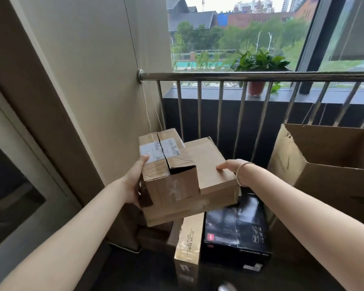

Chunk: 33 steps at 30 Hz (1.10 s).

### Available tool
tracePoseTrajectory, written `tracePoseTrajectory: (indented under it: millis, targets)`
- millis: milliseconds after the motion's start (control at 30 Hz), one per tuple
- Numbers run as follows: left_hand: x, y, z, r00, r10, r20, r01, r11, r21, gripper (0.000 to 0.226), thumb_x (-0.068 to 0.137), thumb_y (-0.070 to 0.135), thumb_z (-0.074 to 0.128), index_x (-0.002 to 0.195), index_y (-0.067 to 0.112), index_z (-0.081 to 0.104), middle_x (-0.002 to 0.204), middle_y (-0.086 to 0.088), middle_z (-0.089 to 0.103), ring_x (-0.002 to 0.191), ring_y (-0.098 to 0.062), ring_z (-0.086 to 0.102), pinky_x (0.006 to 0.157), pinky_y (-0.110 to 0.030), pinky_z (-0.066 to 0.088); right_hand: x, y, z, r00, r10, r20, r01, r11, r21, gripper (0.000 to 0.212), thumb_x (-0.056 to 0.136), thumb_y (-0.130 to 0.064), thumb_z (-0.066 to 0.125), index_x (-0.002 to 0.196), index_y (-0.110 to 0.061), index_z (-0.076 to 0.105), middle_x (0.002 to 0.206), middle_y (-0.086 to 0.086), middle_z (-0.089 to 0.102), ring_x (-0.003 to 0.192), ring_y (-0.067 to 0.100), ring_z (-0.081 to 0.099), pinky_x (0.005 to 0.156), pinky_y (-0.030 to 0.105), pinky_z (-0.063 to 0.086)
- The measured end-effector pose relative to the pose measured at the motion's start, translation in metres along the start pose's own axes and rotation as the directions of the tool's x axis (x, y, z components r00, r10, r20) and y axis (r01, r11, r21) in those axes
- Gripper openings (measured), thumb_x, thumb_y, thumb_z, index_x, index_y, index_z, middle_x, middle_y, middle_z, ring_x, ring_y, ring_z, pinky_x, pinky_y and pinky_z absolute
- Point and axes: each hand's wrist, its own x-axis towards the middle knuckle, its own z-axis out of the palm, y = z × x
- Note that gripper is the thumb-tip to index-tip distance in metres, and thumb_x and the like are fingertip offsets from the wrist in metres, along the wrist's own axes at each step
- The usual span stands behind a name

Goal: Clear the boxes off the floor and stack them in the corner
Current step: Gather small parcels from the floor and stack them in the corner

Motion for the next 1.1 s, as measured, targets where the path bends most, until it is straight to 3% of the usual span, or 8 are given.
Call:
tracePoseTrajectory:
  millis: [167, 267, 400, 533, 733, 833, 1100]
  targets:
    - [0.082, 0.031, -0.007, 0.997, -0.001, -0.080, -0.011, 0.989, -0.147, 0.070, 0.085, 0.076, 0.031, 0.090, 0.017, 0.068, 0.072, -0.014, 0.074, 0.083, -0.029, 0.058, 0.067, -0.038, 0.041, 0.122, -0.065, 0.026, 0.993, 0.007, 0.116, 0.005, 0.994, -0.106, 0.061, 0.074, -0.025, 0.079, 0.127, -0.008, 0.054, 0.110, 0.010, 0.054, 0.102, 0.032, 0.059, 0.094, 0.041, 0.049]
    - [0.134, 0.049, -0.006, 0.990, 0.002, -0.142, -0.045, 0.953, -0.300, 0.074, 0.083, 0.078, 0.033, 0.097, 0.016, 0.071, 0.092, -0.019, 0.074, 0.087, -0.031, 0.062, 0.076, -0.038, 0.045, 0.198, -0.111, 0.042, 0.982, 0.014, 0.188, 0.017, 0.987, -0.162, 0.050, 0.073, -0.024, 0.079, 0.114, -0.008, 0.055, 0.107, 0.014, 0.059, 0.097, 0.034, 0.063, 0.093, 0.044, 0.051]
    - [0.193, 0.079, -0.004, 0.970, -0.064, -0.235, -0.049, 0.894, -0.445, 0.083, 0.074, 0.085, 0.039, 0.113, 0.018, 0.070, 0.105, -0.020, 0.072, 0.102, -0.034, 0.063, 0.083, -0.041, 0.049, 0.284, -0.171, 0.065, 0.957, 0.005, 0.289, 0.077, 0.959, -0.272, 0.052, 0.075, -0.027, 0.078, 0.119, -0.010, 0.056, 0.110, 0.012, 0.059, 0.100, 0.032, 0.061, 0.095, 0.044, 0.049]
    - [0.235, 0.105, 0.002, 0.949, -0.069, -0.306, -0.100, 0.858, -0.504, 0.070, 0.082, 0.078, 0.037, 0.114, 0.024, 0.068, 0.105, -0.017, 0.071, 0.097, -0.032, 0.063, 0.075, -0.039, 0.048, 0.349, -0.211, 0.088, 0.926, 0.005, 0.378, 0.131, 0.933, -0.334, 0.051, 0.079, -0.028, 0.075, 0.124, -0.013, 0.056, 0.110, 0.010, 0.058, 0.100, 0.028, 0.059, 0.089, 0.038, 0.049]
    - [0.293, 0.126, 0.013, 0.924, -0.122, -0.362, -0.106, 0.829, -0.549, 0.065, 0.085, 0.075, 0.037, 0.113, 0.025, 0.067, 0.102, -0.013, 0.073, 0.097, -0.030, 0.064, 0.076, -0.038, 0.049, 0.425, -0.234, 0.112, 0.899, 0.059, 0.433, 0.124, 0.916, -0.382, 0.047, 0.081, -0.024, 0.073, 0.123, -0.013, 0.055, 0.116, 0.012, 0.057, 0.108, 0.031, 0.057, 0.101, 0.044, 0.045]
    - [0.322, 0.130, 0.019, 0.908, -0.178, -0.380, -0.078, 0.818, -0.569, 0.063, 0.083, 0.077, 0.039, 0.112, 0.028, 0.067, 0.101, -0.009, 0.073, 0.097, -0.028, 0.065, 0.076, -0.038, 0.049, 0.458, -0.244, 0.122, 0.885, 0.064, 0.461, 0.137, 0.910, -0.390, 0.048, 0.085, -0.022, 0.069, 0.129, -0.015, 0.053, 0.114, 0.010, 0.054, 0.104, 0.030, 0.054, 0.092, 0.040, 0.043]
    - [0.387, 0.116, 0.037, 0.897, -0.199, -0.395, -0.100, 0.780, -0.618, 0.065, 0.078, 0.081, 0.044, 0.124, 0.037, 0.059, 0.117, -0.004, 0.068, 0.110, -0.026, 0.060, 0.103, -0.052, 0.043, 0.528, -0.257, 0.149, 0.843, 0.022, 0.537, 0.266, 0.852, -0.451, 0.042, 0.090, -0.020, 0.062, 0.131, -0.022, 0.054, 0.111, 0.007, 0.051, 0.101, 0.028, 0.050, 0.086, 0.039, 0.041]
